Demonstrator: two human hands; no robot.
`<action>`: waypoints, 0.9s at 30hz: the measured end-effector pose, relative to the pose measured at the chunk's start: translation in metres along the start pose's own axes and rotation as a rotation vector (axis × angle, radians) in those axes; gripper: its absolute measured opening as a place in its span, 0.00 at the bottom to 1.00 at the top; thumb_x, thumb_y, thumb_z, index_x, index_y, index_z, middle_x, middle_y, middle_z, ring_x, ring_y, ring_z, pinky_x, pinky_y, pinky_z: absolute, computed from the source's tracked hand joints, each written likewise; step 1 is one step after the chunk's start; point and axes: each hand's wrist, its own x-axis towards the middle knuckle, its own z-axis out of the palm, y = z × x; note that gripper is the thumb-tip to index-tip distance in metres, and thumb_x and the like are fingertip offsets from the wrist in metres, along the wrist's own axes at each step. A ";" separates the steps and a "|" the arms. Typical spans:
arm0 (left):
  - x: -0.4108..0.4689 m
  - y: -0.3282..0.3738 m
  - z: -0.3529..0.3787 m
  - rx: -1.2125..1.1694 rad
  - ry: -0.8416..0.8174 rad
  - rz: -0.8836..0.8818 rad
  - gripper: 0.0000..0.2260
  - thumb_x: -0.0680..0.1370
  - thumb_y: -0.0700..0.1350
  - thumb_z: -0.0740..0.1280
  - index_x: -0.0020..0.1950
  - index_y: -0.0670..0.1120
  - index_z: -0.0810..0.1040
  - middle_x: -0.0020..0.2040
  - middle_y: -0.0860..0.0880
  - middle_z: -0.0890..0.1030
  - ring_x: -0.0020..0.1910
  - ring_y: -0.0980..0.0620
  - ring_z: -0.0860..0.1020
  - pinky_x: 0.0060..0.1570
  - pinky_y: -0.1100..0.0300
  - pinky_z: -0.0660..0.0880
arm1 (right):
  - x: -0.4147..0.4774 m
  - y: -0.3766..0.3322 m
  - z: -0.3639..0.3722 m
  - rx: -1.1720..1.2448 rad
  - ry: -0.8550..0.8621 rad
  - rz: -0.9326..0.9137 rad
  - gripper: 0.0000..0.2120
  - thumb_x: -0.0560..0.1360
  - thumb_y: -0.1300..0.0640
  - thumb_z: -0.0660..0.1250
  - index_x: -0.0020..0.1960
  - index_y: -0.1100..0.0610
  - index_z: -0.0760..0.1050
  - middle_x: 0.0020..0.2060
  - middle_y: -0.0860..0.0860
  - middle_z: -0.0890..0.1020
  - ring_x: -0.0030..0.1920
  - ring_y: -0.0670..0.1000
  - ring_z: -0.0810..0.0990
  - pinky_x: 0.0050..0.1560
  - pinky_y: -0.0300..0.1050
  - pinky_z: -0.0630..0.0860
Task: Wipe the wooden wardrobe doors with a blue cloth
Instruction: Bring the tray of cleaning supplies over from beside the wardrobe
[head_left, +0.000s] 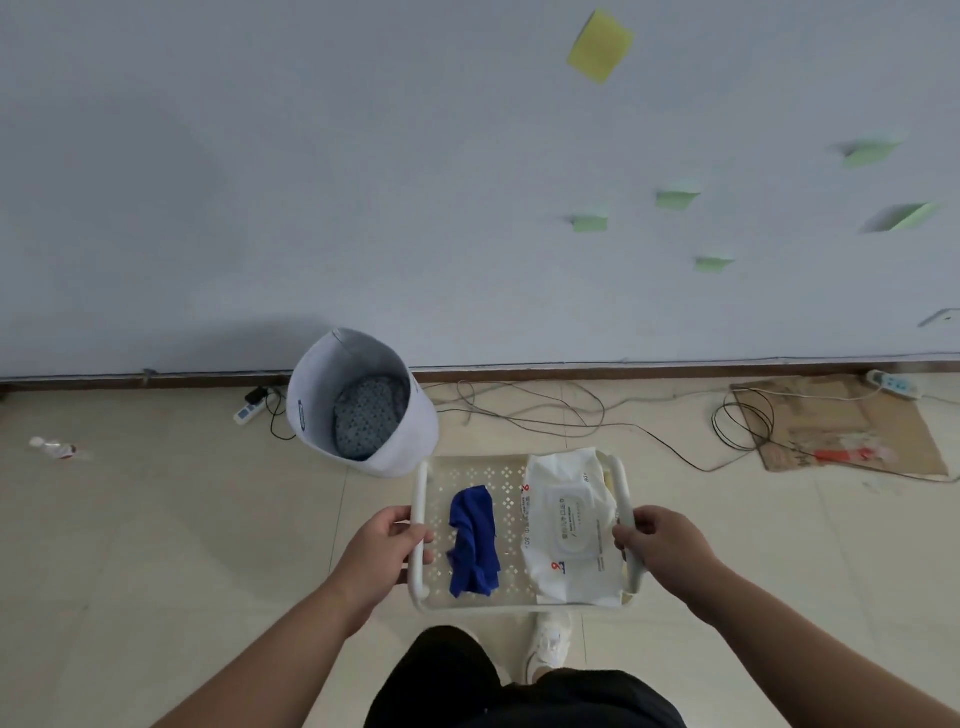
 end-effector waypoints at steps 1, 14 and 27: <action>0.010 0.008 0.000 -0.001 0.006 0.000 0.08 0.84 0.42 0.65 0.61 0.50 0.78 0.50 0.46 0.87 0.45 0.47 0.87 0.43 0.53 0.84 | 0.011 -0.010 -0.004 -0.004 0.001 -0.001 0.04 0.77 0.54 0.70 0.46 0.53 0.83 0.38 0.48 0.87 0.43 0.51 0.85 0.50 0.51 0.82; 0.170 0.105 -0.036 -0.023 -0.057 -0.045 0.08 0.83 0.42 0.66 0.61 0.53 0.78 0.50 0.47 0.87 0.48 0.46 0.87 0.48 0.50 0.85 | 0.157 -0.128 -0.005 -0.105 0.011 0.053 0.03 0.77 0.54 0.71 0.47 0.52 0.82 0.40 0.48 0.87 0.44 0.50 0.84 0.47 0.48 0.80; 0.323 0.143 -0.029 -0.025 -0.048 -0.184 0.10 0.83 0.42 0.67 0.63 0.50 0.78 0.52 0.44 0.86 0.48 0.46 0.86 0.42 0.53 0.83 | 0.307 -0.174 0.007 -0.099 -0.016 0.212 0.11 0.80 0.54 0.64 0.44 0.55 0.82 0.40 0.52 0.86 0.45 0.58 0.85 0.51 0.55 0.83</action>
